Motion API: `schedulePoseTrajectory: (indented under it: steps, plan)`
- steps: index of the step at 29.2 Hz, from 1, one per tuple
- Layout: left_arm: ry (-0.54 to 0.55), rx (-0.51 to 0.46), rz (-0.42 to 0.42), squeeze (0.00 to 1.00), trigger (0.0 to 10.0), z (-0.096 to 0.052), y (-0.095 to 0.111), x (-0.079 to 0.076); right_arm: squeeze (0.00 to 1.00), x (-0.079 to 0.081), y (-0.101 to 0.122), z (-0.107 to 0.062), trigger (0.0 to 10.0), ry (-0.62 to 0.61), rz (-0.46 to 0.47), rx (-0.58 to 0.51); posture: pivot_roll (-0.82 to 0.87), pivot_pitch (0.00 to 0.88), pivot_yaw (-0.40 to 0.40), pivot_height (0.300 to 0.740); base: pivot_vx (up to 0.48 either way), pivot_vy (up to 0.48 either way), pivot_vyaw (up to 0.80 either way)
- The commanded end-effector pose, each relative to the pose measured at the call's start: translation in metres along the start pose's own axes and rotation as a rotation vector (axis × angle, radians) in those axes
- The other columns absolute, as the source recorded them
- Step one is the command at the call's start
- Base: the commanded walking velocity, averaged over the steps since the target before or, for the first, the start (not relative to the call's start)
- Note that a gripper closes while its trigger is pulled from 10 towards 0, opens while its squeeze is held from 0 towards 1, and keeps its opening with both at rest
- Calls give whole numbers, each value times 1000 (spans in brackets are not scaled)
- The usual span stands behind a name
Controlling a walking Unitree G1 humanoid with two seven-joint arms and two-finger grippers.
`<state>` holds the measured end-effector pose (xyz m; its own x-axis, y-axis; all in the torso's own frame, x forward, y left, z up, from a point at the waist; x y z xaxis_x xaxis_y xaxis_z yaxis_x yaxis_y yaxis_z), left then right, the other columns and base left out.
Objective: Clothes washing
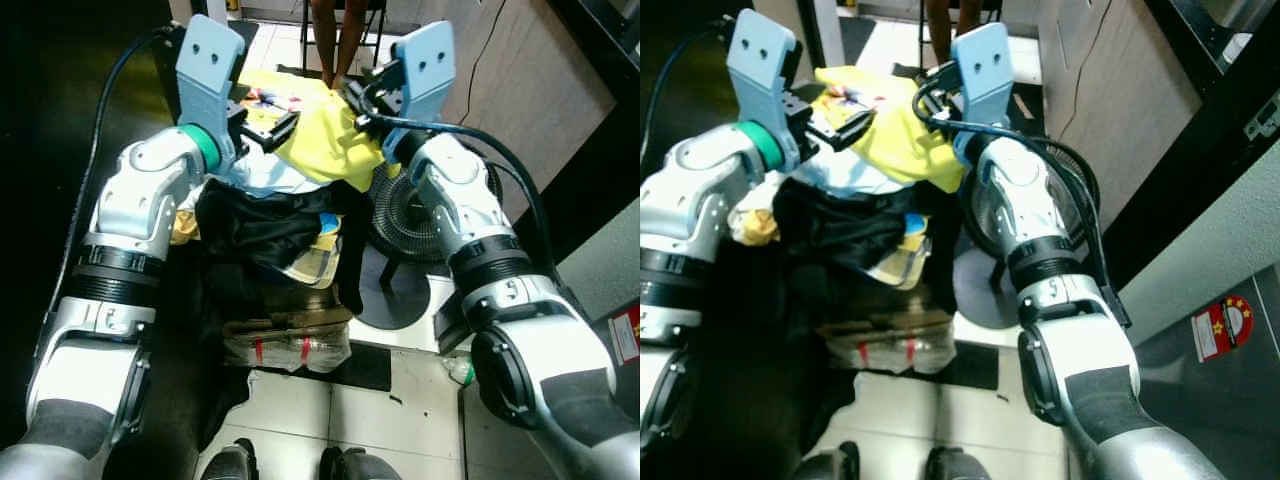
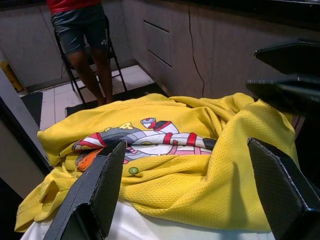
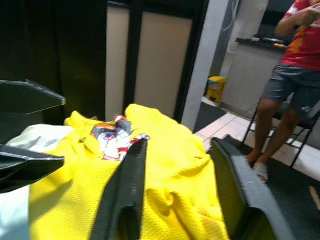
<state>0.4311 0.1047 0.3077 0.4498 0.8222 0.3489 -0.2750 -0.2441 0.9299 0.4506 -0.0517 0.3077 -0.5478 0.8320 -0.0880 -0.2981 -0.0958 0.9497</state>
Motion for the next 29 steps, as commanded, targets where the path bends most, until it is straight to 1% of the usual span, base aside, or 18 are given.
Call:
schedulePoseTrajectory:
  steps: [1, 2, 5, 8, 10, 12, 13, 17, 22, 26, 27, 29]
  plan:
    - [7, 7, 12, 0, 10000, -2, -2, 2, 1000, 10, 4, 6, 10000, 43, 15, 8, 72, 89, 0, 740, 0, 0, 0]
    - [10, 10, 11, 0, 10000, -4, -3, 3, 1000, 11, 2, 6, 10000, 49, 18, 18, 72, 89, 0, 740, 0, 0, 0]
    - [17, 18, 12, 0, 10000, -5, -5, 5, 1000, 16, -6, 6, 10000, 75, -14, 48, 72, 92, -1, 740, 0, 0, 0]
    - [19, 19, 11, 0, 10000, -5, -6, 5, 1000, 19, -8, 6, 10000, 90, -16, 60, 71, 93, 0, 740, 0, 0, 0]
    - [22, 18, 10, 0, 10000, -4, -6, 6, 1000, 23, -14, 6, 10000, 117, -15, 92, 71, 94, -3, 740, 0, 0, 0]
    - [24, 17, 9, 0, 10000, -4, -7, 7, 1000, 24, -16, 6, 10000, 125, -12, 108, 71, 94, -3, 740, 0, 0, 0]
    - [28, 17, 10, 0, 10000, -4, -7, 8, 0, 24, -20, 6, 10000, 128, -15, 127, 78, 96, -9, 740, 0, 0, 0]
    - [42, 20, 12, 0, 10000, -6, -8, 12, 0, 21, -27, 7, 10000, 110, 1, 158, 81, 101, -12, 740, 0, 0, 0]
    - [68, 29, 13, 0, 10000, -9, -10, 19, 0, 11, -34, 9, 10000, 27, -6, 190, 95, 107, -16, 740, 0, 0, 0]
    - [75, 32, 14, 0, 10000, -11, -10, 21, 0, 16, -41, 10, 10000, 29, 2, 218, 104, 118, -20, 740, 0, 0, 0]
    - [78, 35, 15, 0, 10000, -12, -10, 22, 0, 18, -47, 9, 10000, 31, 6, 236, 105, 120, -21, 740, 0, 0, 0]
    - [78, 35, 15, 0, 10000, -12, -10, 22, 0, 18, -47, 9, 10000, 31, 6, 236, 105, 120, -21, 740, 0, 0, 0]
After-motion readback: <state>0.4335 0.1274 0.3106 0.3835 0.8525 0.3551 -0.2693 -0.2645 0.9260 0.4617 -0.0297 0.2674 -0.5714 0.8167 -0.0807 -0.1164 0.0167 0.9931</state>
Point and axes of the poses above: a point about 5 cm out from each wrist's last joint towards the gripper, its own z axis pointing out of the wrist towards the gripper, its own y axis along the axis of the wrist's last joint, x = y × z, the point moved 6 cm from there along z, pointing out of the wrist towards the gripper, and after that the axes turned 8 degrees about z, right-handed, at the moved point
